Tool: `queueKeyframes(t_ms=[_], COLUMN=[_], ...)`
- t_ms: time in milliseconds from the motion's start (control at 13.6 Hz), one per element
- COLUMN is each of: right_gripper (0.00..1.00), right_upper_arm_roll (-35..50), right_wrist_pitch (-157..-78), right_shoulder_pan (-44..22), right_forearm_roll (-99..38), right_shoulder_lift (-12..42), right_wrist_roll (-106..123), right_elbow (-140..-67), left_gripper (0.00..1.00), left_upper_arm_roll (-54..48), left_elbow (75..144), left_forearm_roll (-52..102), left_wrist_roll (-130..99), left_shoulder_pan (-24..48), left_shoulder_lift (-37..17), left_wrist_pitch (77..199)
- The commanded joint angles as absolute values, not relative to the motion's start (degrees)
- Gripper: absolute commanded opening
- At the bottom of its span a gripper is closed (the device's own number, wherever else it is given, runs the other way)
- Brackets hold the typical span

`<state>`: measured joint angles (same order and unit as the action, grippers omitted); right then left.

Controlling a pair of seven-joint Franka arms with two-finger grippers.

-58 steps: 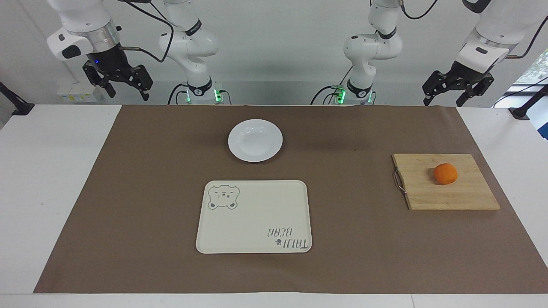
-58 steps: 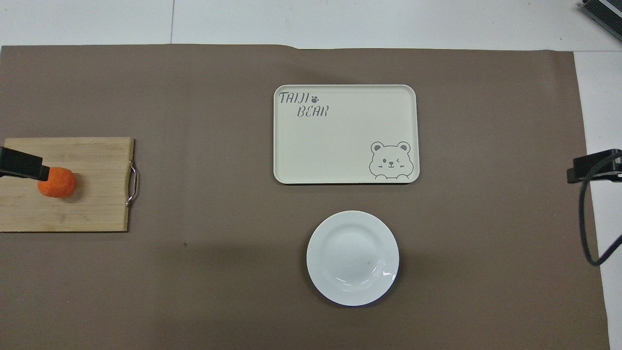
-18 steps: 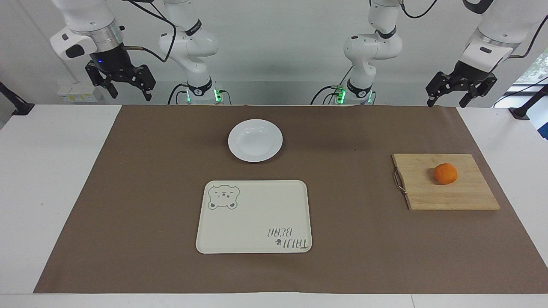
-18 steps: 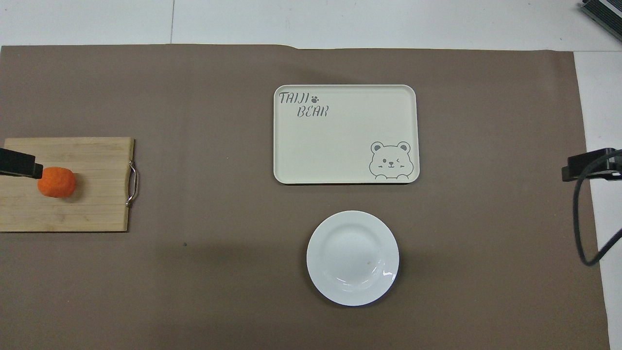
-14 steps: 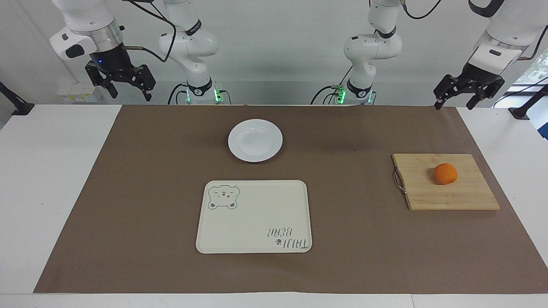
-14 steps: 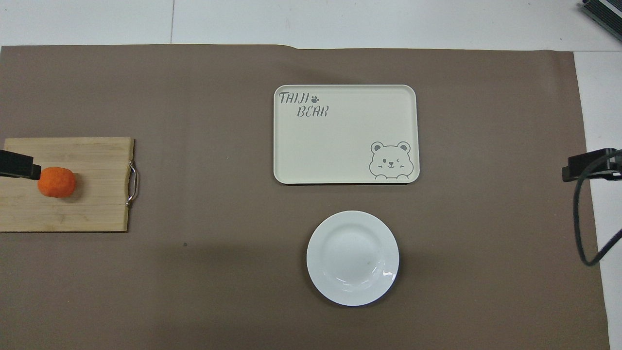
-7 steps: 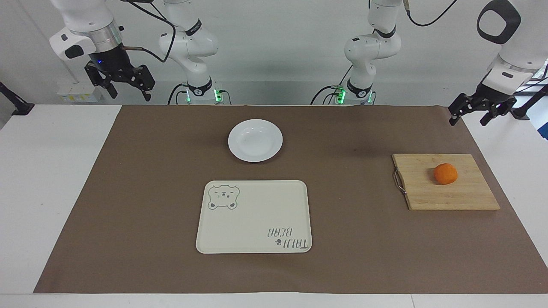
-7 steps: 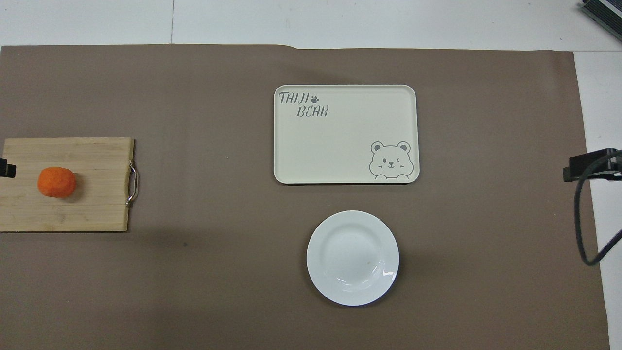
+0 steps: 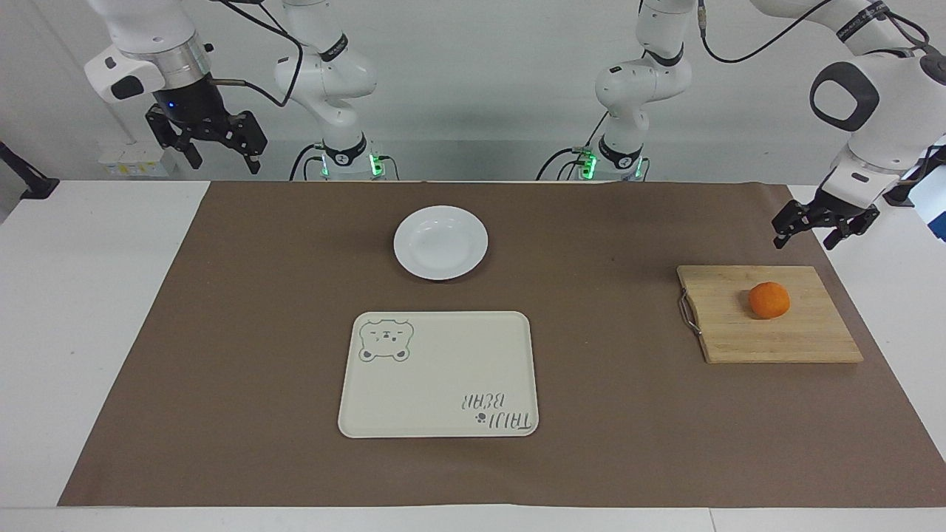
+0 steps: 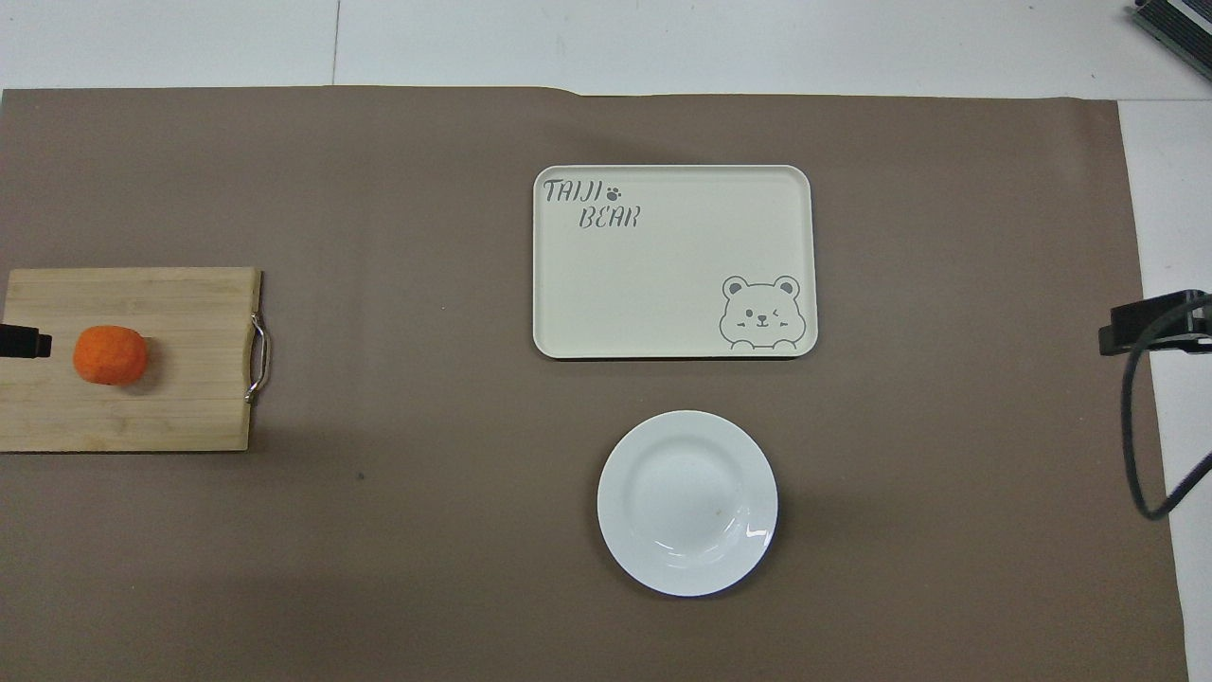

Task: Place orange and plate with both arms
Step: 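Reach the left gripper down and grasp the orange on the board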

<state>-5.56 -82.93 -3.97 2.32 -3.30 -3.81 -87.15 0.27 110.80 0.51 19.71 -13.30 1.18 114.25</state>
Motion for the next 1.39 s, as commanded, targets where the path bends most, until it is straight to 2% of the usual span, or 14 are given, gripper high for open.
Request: queueKeyframes(t_ms=[0, 440, 733, 1027, 1173, 1247, 1320], right_gripper=[1.00, 1.00, 1.00, 1.00, 1.00, 1.00, 1.00], right_upper_arm_roll=[-5.54, -5.54, -5.54, -5.54, -5.54, -5.54, -5.54], right_wrist_pitch=[-83.06, -83.32, -82.18, -82.62, -82.27, -82.27, -82.44], right_shoulder_pan=[-2.99, -3.16, -3.25, -3.25, -3.25, -3.16, -3.25], right_forearm_roll=[0.97, 1.05, 0.97, 0.97, 0.97, 0.97, 0.97], right_shoulder_lift=[-4.48, -4.48, -4.48, -4.48, -4.48, -4.48, -4.48], right_wrist_roll=[-2.46, -2.46, -2.46, -2.46, -2.46, -2.46, -2.46], right_elbow=[-88.51, -88.51, -88.51, -88.51, -88.51, -88.51, -88.51], left_gripper=[1.00, 1.00, 1.00, 1.00, 1.00, 0.79, 0.34], left_upper_arm_roll=[-0.26, -0.26, -0.35, -0.35, -0.26, -0.26, -0.26], left_elbow=[113.20, 115.22, 115.57, 121.28, 121.73, 121.64, 121.47], left_forearm_roll=[1.14, 1.23, 1.67, 1.76, 1.76, 1.76, 1.76], left_wrist_roll=[20.83, 20.57, 19.95, 18.63, 18.63, 18.63, 18.72], left_shoulder_pan=[-15.11, -16.79, -16.18, -16.78, -17.22, -17.23, -17.23], left_shoulder_lift=[0.80, -9.12, -13.61, -11.78, -11.34, -11.42, -11.51], left_wrist_pitch=[117.86, 129.17, 134.90, 136.15, 135.79, 136.14, 136.14])
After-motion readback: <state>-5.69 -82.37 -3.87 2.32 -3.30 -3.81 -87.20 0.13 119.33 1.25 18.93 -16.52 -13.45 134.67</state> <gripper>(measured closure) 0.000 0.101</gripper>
